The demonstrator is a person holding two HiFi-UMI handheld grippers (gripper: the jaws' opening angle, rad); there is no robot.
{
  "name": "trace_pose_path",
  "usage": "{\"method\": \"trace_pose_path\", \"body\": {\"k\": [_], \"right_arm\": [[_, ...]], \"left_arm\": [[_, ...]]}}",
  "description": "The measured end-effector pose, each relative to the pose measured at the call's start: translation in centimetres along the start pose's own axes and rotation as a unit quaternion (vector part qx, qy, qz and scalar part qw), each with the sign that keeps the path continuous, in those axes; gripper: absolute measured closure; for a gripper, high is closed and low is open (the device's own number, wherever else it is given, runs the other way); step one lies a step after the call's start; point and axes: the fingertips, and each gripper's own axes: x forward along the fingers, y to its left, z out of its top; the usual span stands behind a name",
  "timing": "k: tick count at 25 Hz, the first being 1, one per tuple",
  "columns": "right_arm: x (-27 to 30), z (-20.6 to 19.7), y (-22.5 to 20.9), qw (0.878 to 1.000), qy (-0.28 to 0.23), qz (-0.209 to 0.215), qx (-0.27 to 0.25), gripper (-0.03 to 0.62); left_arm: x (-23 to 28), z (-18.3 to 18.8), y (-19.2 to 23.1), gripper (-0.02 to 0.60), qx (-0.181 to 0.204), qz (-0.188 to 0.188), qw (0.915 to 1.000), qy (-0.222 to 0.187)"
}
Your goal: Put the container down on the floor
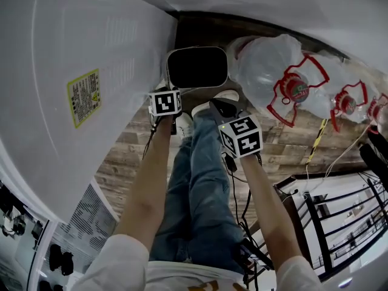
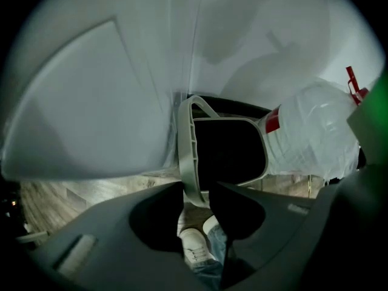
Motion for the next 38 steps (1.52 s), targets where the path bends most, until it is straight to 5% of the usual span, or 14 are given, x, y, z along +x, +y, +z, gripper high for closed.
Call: {"method": "trace_pose_path", "body": {"k": [11, 20, 25, 33, 38], "right_arm": [[-1.5, 0.6, 0.4, 1.000, -0.021, -0.007, -0.006, 0.568], [-8.4, 5.3, 1.0, 0.993, -0.108, -0.035, -0.036, 0.568], [-11.8, 4.8, 2.3, 0.993, -0.093, -0.071, -0.015, 0.568], [-20.5, 8.8, 6.6, 0.979, -0.186, -0.077, -0.039, 0.566], [-25.5, 11.0, 9.9, 0.972, -0.184, -0.108, -0.100, 0.568]], "left_arm": [[-1.5, -1.3, -0.8, 0.447, -0.021, -0.010, 0.9997, 0.007], [-9.7, 3.5, -5.5, 0.547, 0.034, -0.048, 0.9945, -0.087], [-15.2, 4.6, -8.2, 0.580, 0.119, -0.043, 0.9853, -0.115], [-25.8, 6.2, -13.5, 0.581, 0.161, -0.086, 0.9665, -0.181], [-33.7, 6.6, -14.7, 0.581, 0.171, -0.102, 0.9497, -0.242]]}}
